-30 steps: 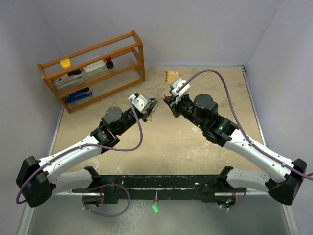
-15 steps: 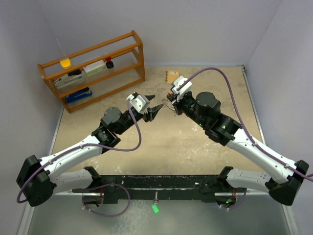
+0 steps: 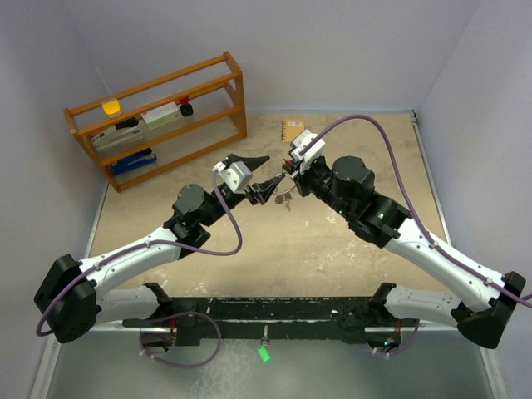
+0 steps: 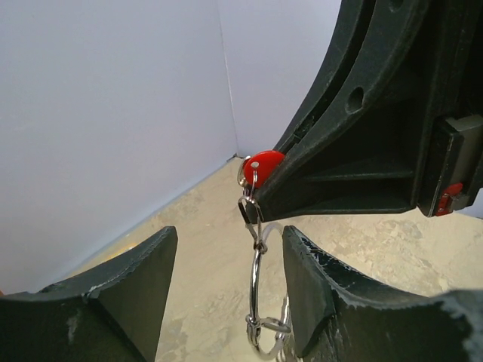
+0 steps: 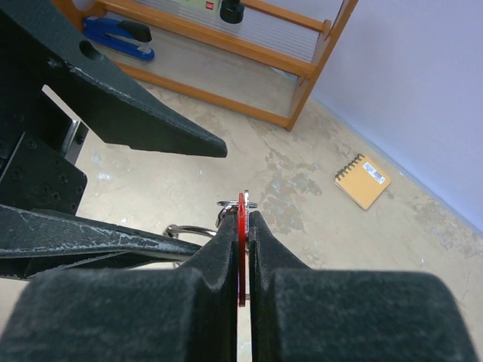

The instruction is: Remove the keys from the keyring

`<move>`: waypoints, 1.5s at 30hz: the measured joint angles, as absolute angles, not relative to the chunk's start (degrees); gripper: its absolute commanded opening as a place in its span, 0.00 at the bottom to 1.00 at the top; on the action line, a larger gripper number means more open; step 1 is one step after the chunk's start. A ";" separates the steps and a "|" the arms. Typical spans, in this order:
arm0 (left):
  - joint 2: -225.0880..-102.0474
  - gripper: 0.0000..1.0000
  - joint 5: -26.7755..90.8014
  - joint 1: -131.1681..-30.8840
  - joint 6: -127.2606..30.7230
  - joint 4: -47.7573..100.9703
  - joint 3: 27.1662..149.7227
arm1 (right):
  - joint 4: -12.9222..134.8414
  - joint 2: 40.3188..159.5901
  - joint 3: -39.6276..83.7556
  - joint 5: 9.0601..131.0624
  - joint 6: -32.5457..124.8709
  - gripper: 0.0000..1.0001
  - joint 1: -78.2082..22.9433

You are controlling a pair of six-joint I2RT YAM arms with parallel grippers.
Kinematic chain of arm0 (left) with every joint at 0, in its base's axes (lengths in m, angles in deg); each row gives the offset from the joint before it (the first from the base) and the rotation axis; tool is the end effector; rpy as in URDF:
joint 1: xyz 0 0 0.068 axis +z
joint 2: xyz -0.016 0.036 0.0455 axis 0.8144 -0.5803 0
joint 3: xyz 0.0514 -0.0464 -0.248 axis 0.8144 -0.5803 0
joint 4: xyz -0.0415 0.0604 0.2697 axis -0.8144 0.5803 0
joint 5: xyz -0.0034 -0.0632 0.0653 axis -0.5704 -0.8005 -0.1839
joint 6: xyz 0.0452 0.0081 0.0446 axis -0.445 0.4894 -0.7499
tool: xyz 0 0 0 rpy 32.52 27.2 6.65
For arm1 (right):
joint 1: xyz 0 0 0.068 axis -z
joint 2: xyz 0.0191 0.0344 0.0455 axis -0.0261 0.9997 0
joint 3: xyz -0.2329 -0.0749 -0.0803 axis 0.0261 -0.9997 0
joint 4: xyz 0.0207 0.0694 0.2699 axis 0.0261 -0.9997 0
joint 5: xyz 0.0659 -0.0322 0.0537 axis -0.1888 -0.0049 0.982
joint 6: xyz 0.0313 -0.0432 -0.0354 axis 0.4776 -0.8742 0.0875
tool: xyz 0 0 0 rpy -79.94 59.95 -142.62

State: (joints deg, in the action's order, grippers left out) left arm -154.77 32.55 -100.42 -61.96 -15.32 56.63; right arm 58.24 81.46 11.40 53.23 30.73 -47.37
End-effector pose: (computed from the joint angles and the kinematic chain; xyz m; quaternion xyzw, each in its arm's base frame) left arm 0.2056 -0.2216 0.3158 0.2889 0.5151 -0.3373 0.7331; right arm 0.1968 0.2132 0.4026 -0.2924 0.6500 0.1869 0.6760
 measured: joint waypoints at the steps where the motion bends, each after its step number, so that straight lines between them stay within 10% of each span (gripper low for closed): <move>1: -155.05 0.54 32.46 -100.42 -61.96 -15.78 56.63 | 58.22 81.46 11.42 53.36 30.70 0.00 -47.37; 7: -156.52 0.41 32.22 -100.42 -62.00 -18.45 55.67 | 57.59 81.46 11.64 54.39 30.46 0.00 -47.63; 45: -158.53 0.48 31.45 -100.42 -64.03 -22.53 55.67 | 57.13 81.37 13.06 57.27 29.70 0.00 -48.37</move>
